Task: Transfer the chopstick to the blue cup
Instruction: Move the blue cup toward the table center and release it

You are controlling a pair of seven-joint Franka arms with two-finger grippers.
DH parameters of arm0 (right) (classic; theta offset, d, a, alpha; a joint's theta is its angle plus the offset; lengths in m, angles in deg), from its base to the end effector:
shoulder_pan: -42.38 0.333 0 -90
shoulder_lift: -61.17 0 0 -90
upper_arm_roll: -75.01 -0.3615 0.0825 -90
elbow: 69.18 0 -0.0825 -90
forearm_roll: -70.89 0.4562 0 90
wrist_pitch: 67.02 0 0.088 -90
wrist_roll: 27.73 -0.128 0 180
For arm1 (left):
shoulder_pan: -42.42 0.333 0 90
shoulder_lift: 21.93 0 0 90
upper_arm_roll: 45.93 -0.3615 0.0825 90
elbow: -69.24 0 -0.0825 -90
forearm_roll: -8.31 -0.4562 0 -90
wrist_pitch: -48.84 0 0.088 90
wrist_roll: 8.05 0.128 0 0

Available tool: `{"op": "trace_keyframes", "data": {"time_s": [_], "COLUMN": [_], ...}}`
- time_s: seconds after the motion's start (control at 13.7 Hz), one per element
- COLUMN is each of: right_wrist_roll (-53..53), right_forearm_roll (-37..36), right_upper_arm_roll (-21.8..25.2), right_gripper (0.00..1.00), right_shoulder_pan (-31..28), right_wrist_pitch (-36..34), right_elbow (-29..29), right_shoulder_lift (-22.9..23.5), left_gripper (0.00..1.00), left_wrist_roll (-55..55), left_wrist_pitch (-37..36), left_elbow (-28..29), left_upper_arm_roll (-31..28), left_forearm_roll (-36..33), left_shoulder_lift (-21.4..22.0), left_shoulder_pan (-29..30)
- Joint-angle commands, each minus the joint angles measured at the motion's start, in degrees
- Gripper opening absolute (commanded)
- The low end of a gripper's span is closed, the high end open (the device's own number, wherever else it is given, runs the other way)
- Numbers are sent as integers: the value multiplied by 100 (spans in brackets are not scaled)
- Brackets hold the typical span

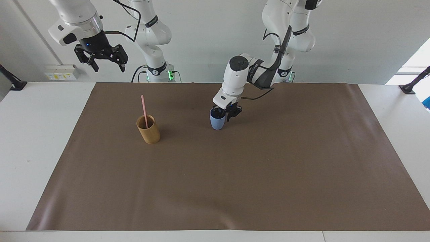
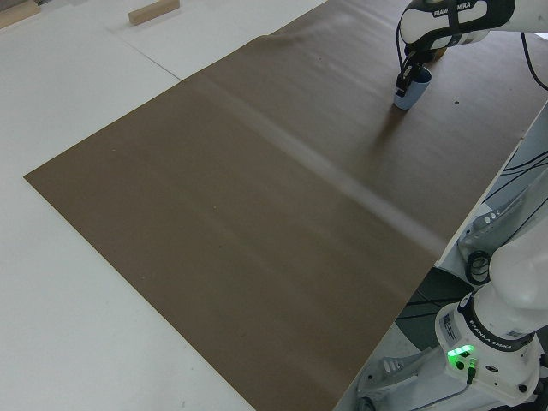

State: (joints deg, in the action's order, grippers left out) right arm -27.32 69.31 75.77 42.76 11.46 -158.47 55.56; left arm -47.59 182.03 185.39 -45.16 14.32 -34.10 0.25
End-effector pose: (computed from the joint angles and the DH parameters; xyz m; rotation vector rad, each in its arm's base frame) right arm 0.5671 -0.0081 0.6976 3.1130 -0.0057 -0.1417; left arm 0.4843 -0.4551 0.3309 3.0237 0.0146 0.0145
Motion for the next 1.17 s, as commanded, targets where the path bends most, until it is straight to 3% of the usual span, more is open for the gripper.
{"op": "trace_keyframes", "data": {"time_s": [0.0, 0.22, 0.51, 0.88, 1.09], "right_wrist_roll": [73, 73, 73, 73, 73], "right_forearm_roll": [97, 97, 97, 97, 97], "right_upper_arm_roll": [-5, -5, -5, -5, -14], "right_gripper": [100, 100, 100, 100, 100], "right_shoulder_pan": [-46, -46, -46, -46, -46], "right_wrist_pitch": [-43, -43, -43, -43, -34], "right_elbow": [-124, -124, -124, -124, -115], "right_shoulder_lift": [-134, -134, -134, -134, -125], "left_gripper": [100, 100, 100, 100, 100], "left_wrist_roll": [25, 25, 568, 2176, 2878], "left_wrist_pitch": [-4, -126, -986, -1489, -2286], "left_elbow": [-39, -57, -39, -170, -1047], "left_upper_arm_roll": [-104, -139, -165, -183, -183], "left_forearm_roll": [49, 40, -12, -171, -205], "left_shoulder_lift": [232, 478, 970, 1463, 1437], "left_shoulder_pan": [-20, -11, 304, 1612, 2491]}}
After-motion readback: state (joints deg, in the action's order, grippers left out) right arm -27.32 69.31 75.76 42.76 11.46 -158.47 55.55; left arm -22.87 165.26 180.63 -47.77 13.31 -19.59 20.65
